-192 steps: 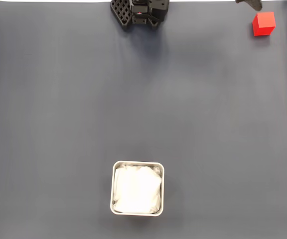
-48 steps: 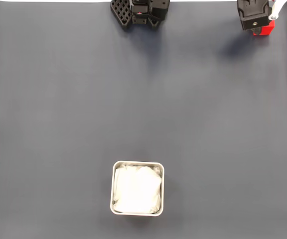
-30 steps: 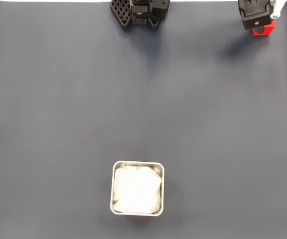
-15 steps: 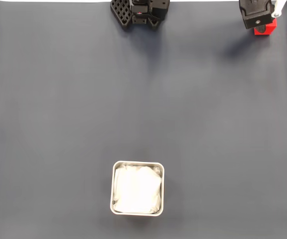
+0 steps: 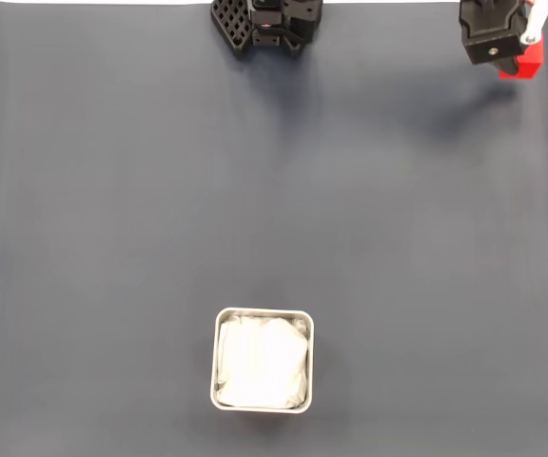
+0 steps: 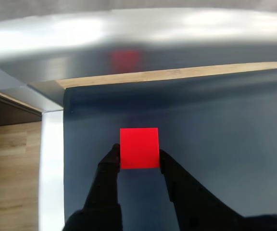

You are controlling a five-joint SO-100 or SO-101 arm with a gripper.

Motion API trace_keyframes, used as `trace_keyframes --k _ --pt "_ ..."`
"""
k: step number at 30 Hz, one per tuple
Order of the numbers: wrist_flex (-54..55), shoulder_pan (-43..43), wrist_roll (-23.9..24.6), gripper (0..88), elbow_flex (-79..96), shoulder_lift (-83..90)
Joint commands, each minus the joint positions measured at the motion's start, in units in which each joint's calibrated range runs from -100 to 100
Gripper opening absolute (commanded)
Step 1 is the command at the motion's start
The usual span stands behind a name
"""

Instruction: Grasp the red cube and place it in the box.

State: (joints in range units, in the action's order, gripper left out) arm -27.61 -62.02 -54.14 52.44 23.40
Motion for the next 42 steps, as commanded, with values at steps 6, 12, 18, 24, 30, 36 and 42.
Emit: trace_keyframes --k 6,12,18,24,30,36,42 --pt "-5.43 4.35 1.32 13.2 -6.0 5.63" --pt "-7.72 8.11 1.12 13.2 -7.37 7.88" --pt "-8.38 12.37 0.83 13.1 -8.65 8.66" --pt "-9.61 16.35 0.88 13.1 -11.11 9.09" --pt "-9.61 23.03 0.83 13.1 -14.58 8.05" --pt "-9.94 26.79 1.22 13.1 -17.4 6.15" --pt "-10.92 29.92 1.9 13.1 -21.42 3.89"
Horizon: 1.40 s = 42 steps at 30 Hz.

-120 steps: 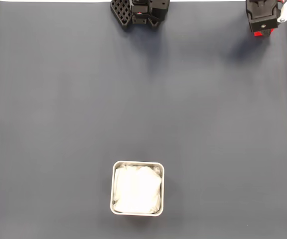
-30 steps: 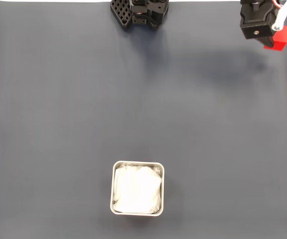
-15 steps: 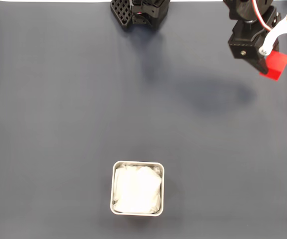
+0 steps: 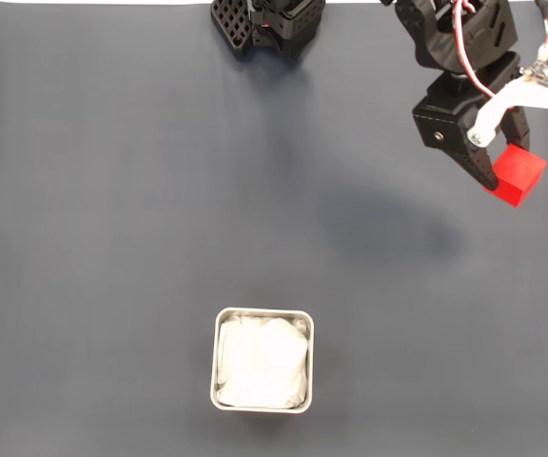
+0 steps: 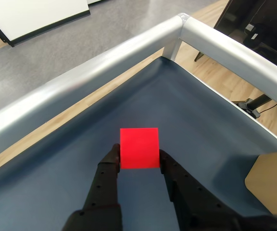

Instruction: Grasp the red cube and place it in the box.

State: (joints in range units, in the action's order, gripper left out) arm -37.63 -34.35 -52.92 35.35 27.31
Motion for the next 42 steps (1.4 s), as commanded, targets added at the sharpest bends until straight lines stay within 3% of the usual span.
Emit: trace_keyframes --k 1,42 --pt "-0.9 2.67 0.73 13.1 -4.97 -0.45" --pt "-2.04 24.76 2.15 13.0 -20.12 -10.59"
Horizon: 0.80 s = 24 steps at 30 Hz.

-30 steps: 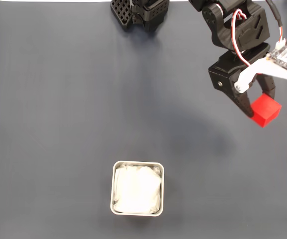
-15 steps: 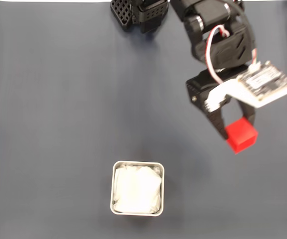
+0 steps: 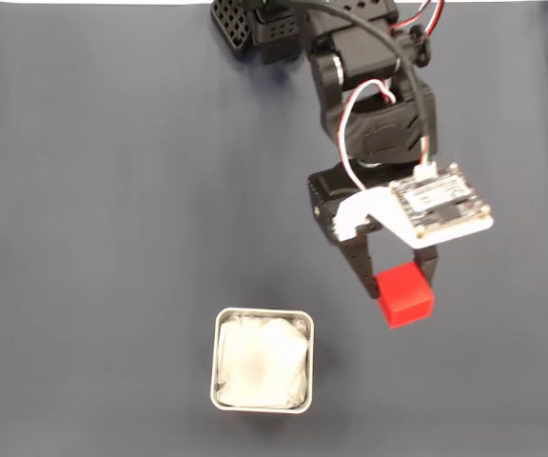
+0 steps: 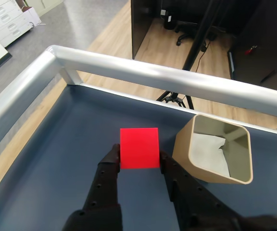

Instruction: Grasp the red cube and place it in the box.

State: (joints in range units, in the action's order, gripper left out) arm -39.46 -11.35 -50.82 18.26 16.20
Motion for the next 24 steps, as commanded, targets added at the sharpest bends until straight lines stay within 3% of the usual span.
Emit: trace_keyframes --k 1,24 --pt "-0.21 2.19 0.05 13.0 -3.3 0.27" --pt "1.59 9.72 0.44 11.8 -8.5 -7.88"
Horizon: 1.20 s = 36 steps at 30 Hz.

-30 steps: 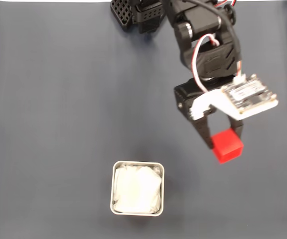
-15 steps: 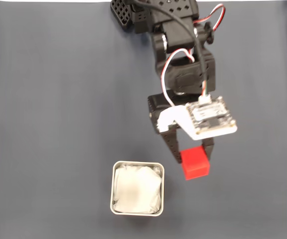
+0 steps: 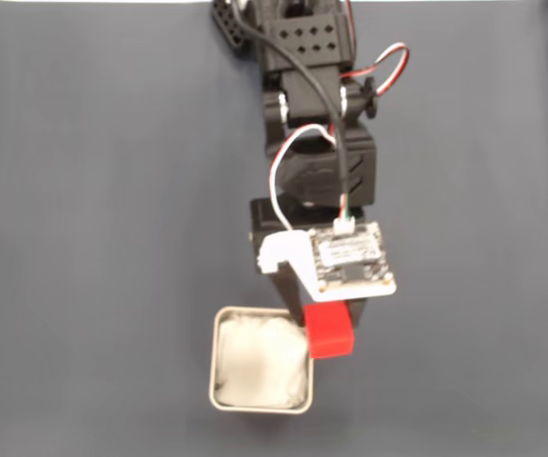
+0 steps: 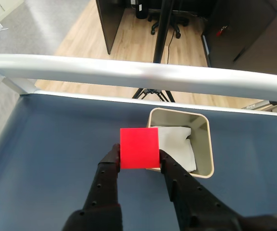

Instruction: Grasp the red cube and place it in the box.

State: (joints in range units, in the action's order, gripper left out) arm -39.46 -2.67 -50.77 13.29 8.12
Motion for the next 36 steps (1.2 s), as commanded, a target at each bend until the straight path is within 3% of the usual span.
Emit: trace_keyframes --k 1,36 --pt "1.67 1.18 0.44 11.8 -3.8 -0.23" --pt "3.07 8.0 1.17 11.0 -7.73 -5.95"
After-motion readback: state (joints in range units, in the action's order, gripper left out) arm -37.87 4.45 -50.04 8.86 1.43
